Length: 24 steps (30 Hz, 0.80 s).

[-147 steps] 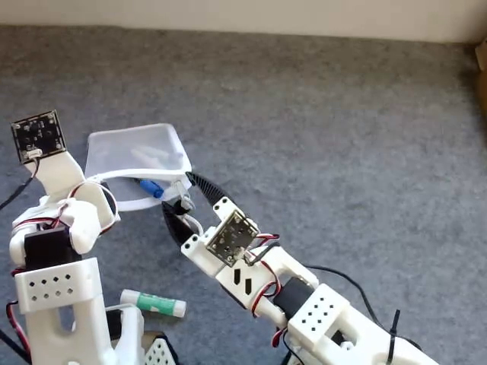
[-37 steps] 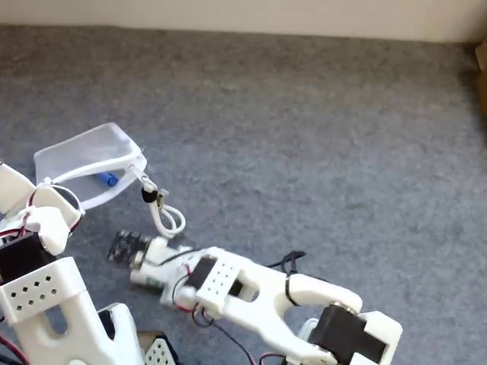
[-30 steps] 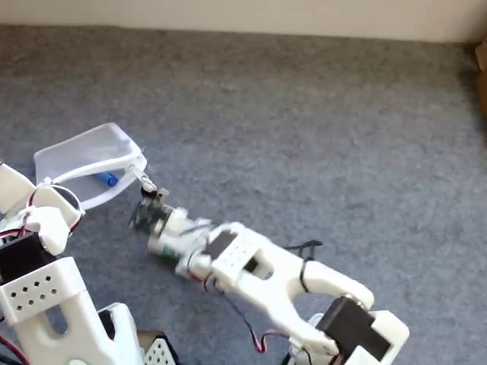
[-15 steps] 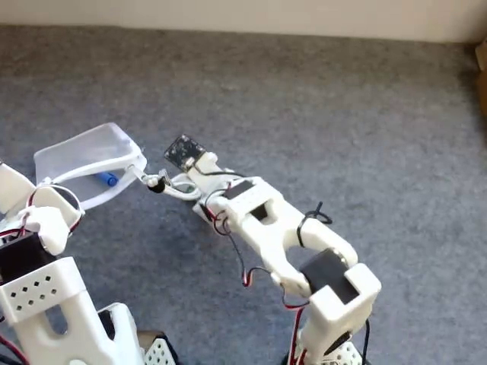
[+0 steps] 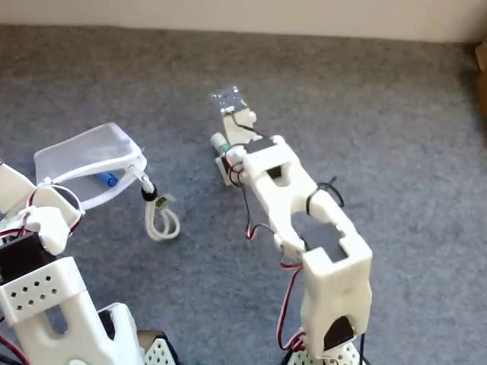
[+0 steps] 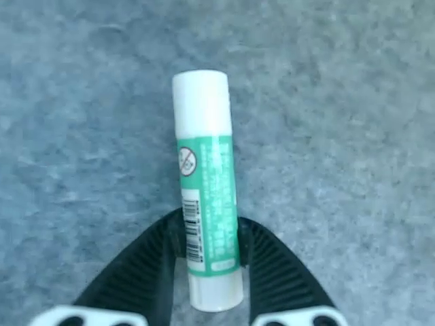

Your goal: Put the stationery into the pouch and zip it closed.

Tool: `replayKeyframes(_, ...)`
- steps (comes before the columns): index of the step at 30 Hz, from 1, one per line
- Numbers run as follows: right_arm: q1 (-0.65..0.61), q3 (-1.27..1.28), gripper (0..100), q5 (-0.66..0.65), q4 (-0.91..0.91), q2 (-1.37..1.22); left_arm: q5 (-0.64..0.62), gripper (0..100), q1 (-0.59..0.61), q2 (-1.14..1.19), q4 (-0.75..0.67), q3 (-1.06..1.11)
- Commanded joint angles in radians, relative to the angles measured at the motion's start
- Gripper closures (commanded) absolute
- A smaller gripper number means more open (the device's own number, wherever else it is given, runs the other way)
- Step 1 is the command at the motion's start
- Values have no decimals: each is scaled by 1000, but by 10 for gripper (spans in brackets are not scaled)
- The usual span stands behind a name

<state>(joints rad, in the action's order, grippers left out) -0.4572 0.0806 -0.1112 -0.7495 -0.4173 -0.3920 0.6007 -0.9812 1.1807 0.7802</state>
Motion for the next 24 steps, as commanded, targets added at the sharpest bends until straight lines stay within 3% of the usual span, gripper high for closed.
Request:
replayKeyframes(1, 18, -159, 976, 14, -99, -18, -6, 992, 15, -8, -25, -12)
replayKeyframes(7, 18, -367, 970, 12, -366, -71, -6, 992, 15, -8, -26, -12)
replayKeyframes(13, 18, -499, 856, 12, -529, -111, -6, 992, 15, -8, -26, -13)
replayKeyframes(24, 7, -547, 854, -38, -562, -170, -6, 992, 15, -7, -46, -8)
